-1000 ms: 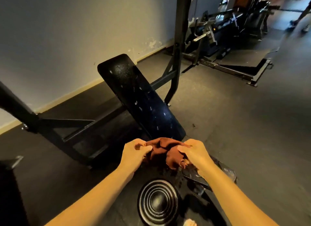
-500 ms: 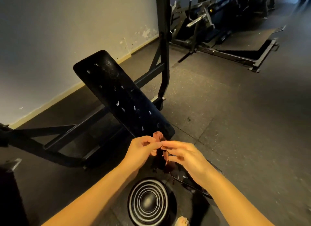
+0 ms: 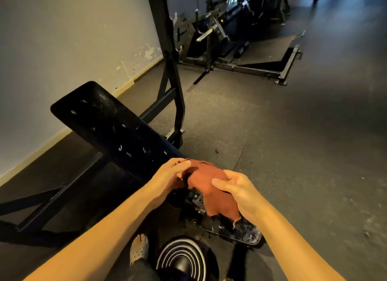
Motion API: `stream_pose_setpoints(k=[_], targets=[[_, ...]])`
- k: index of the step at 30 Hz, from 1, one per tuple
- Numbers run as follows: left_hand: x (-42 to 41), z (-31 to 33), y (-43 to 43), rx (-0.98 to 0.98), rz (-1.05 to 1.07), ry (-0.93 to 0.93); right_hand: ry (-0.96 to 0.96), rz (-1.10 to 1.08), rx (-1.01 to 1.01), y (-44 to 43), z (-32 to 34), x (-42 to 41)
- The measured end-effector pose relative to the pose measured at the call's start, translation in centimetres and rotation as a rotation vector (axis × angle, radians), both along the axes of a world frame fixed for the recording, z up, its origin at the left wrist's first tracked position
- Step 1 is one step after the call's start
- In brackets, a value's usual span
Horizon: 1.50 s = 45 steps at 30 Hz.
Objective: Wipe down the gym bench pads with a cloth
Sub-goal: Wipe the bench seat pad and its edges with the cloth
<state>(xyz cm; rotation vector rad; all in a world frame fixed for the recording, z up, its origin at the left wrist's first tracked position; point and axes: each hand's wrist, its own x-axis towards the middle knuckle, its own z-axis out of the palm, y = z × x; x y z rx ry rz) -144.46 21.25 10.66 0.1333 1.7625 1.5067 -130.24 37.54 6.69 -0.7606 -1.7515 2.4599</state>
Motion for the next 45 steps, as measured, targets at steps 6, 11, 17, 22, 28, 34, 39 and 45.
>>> stream_pose_setpoints(k=[6, 11, 17, 22, 28, 34, 39, 45], targets=[[-2.5, -6.4, 1.4, -0.039, -0.078, -0.016, -0.118, -0.177, 0.177, -0.2, -1.9, -0.6], [-8.7, -11.5, 2.2, -0.052, -0.41, -0.031, -0.15, -0.189, 0.416, -2.5, -6.4, -4.2], [-14.7, -17.9, 2.2, -0.149, -0.913, 0.244, -0.503, -0.175, 0.857, -3.7, -11.9, -8.4], [-17.5, -22.9, 3.3, -0.14, -0.986, 0.273, -0.473, -0.248, 0.625, -4.3, -17.5, -9.5], [-13.5, -34.6, 3.6, -0.203, -0.751, 0.553, -0.456, -0.609, 0.604, -6.2, -29.6, -10.1], [-11.0, -42.0, 5.2, -0.113, -0.639, 0.249, -0.256, -0.61, 0.49, -7.5, -37.8, -9.4], [-10.8, -45.1, 6.1, 0.055, -0.774, 0.196, -0.163, -0.552, 0.308, -3.9, -40.1, -7.8], [-10.1, -49.4, 10.8, 0.014, -0.761, 0.92, -0.702, -0.779, 1.155, 3.4, -40.6, 0.3]])
